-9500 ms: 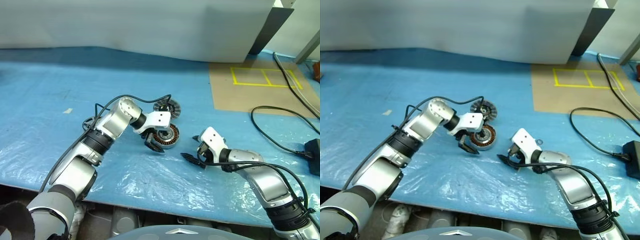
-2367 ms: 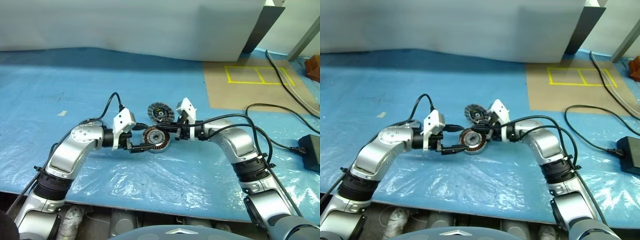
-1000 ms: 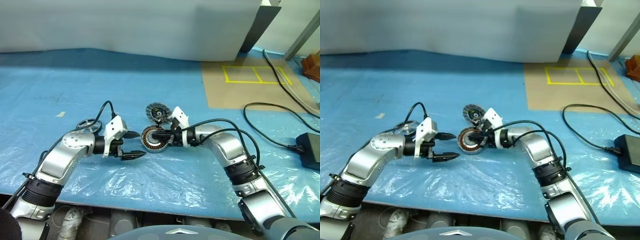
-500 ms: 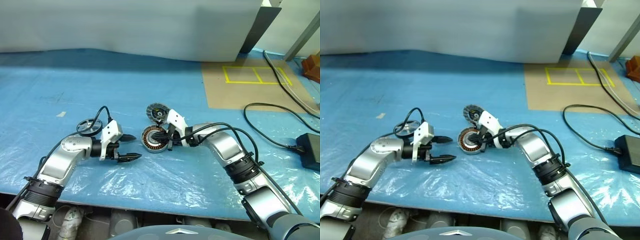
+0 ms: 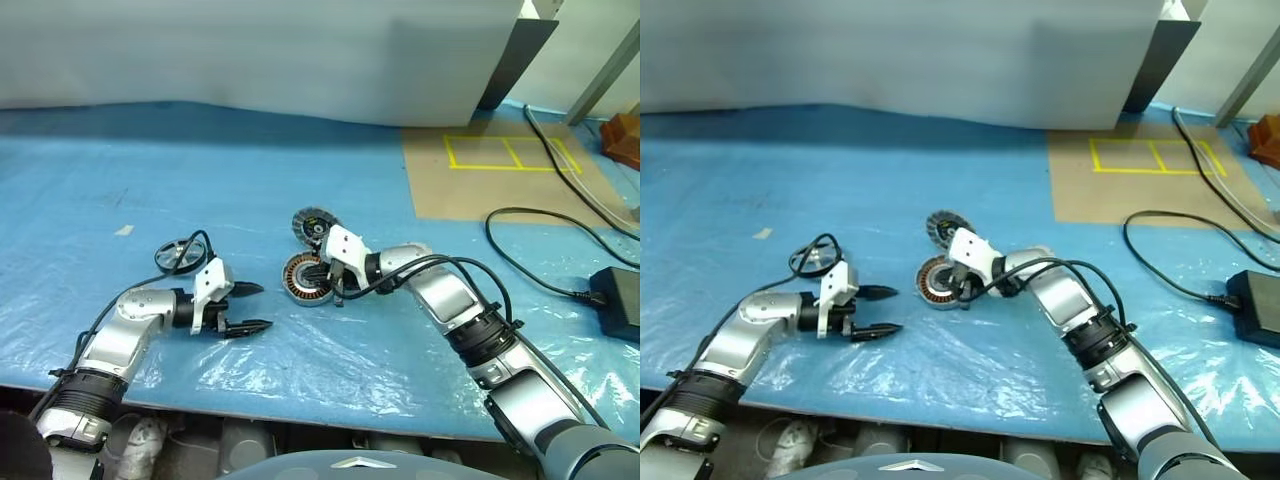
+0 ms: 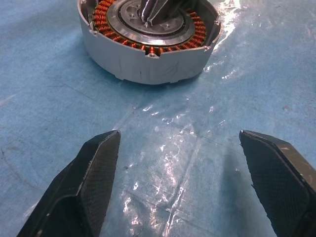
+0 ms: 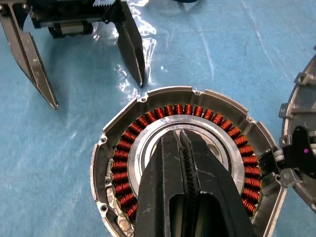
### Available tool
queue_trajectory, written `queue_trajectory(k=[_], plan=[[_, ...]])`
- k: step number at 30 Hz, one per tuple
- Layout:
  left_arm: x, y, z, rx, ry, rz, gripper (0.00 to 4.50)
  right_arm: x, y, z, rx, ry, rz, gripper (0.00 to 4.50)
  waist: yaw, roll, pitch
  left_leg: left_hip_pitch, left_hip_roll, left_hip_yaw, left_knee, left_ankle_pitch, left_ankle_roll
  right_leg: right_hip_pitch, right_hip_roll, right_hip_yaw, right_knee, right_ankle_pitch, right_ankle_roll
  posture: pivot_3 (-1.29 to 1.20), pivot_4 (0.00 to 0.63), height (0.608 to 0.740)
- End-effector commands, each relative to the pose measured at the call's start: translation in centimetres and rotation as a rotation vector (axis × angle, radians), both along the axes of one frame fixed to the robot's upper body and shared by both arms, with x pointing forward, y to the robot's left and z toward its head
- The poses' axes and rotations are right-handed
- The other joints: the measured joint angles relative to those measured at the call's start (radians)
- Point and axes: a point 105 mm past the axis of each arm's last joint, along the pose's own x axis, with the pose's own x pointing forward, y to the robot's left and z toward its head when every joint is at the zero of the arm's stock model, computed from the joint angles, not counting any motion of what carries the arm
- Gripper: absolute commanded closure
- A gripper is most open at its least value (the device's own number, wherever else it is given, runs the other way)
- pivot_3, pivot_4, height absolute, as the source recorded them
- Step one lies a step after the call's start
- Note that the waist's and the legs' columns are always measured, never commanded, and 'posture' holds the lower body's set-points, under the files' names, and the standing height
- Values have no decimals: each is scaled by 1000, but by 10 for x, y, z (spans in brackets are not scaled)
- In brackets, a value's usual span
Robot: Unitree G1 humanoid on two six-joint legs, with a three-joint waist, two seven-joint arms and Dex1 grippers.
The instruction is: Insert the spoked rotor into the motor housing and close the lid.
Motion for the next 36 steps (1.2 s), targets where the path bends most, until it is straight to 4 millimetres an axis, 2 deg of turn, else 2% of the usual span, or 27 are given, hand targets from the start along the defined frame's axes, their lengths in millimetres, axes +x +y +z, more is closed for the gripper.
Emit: queue_trajectory(k=[1, 6, 8, 12, 15, 18, 24, 28, 31, 33, 36], plan=[[4, 4, -1, 13, -24, 3, 454, -4, -19, -41, -120, 106, -74, 4470, 1, 0, -4, 0, 0, 0, 0, 0, 0, 0, 0, 0, 0, 0, 0, 0, 150, 740], [7, -1, 3, 7, -37, -9, 454, -1, -20, -34, -30, 184, -130, 4470, 1, 0, -5, 2, 0, 0, 0, 0, 0, 1, 0, 1, 0, 0, 0, 0, 150, 740], [7, -2, 4, 7, -40, -12, 454, 2, -16, -18, 77, 211, -157, 4470, 4, 0, -5, 1, 0, 0, 0, 0, 0, 1, 0, 1, 0, 0, 0, 0, 150, 740], [6, -3, 6, 8, -41, -14, 454, -1, -8, 35, 344, 253, -98, 4470, 7, 0, -5, -5, 0, 0, 0, 0, 0, -6, 0, 1, -1, 0, 0, 0, 150, 740], [6, -5, 9, 4, -42, -13, 454, -4, -5, 56, 428, 263, -62, 4470, 7, 0, -5, -10, 0, 0, -1, 0, 0, -11, 1, 0, -1, 0, 0, 0, 150, 740], [6, -5, 10, 5, -40, -11, 454, -7, 0, 49, 382, 270, -55, 4470, 0, 0, -5, -10, 1, 0, -2, 0, 0, -11, 1, -1, -1, 0, 0, 0, 150, 740], [7, -5, 16, 6, -49, 0, 454, 2, 3, 31, 298, 246, -102, 4470, -3, 0, -4, -10, 1, 0, -2, 0, 0, -11, 1, -1, -2, 0, -1, 0, 150, 740], [26, 9, 42, -71, -94, 130, 454, -2, -4, 50, 395, 283, -100, 4470, -2, 0, -3, -10, 1, 0, -2, 0, 0, -12, 1, -1, -2, 0, -1, 0, 150, 740], [53, 17, 89, -212, -206, 317, 454, -10, -23, 57, 403, 297, -118, 4470, 10, -1, -2, -11, 1, 0, -2, 0, 0, -12, 1, -1, -2, 0, -1, 0, 150, 740], [51, 13, 119, -281, -210, 338, 454, -15, -36, 56, 383, 291, -141, 4470, 20, -4, -1, -12, 0, 0, -2, 0, 0, -11, 1, -1, -3, 0, -1, 0, 150, 740], [37, 5, 139, -227, -255, 293, 454, -22, -52, 47, 323, 278, -188, 4470, 19, -4, 0, -12, 0, 0, -3, 0, 0, -11, 1, -1, -3, 0, -1, 0, 150, 740]])
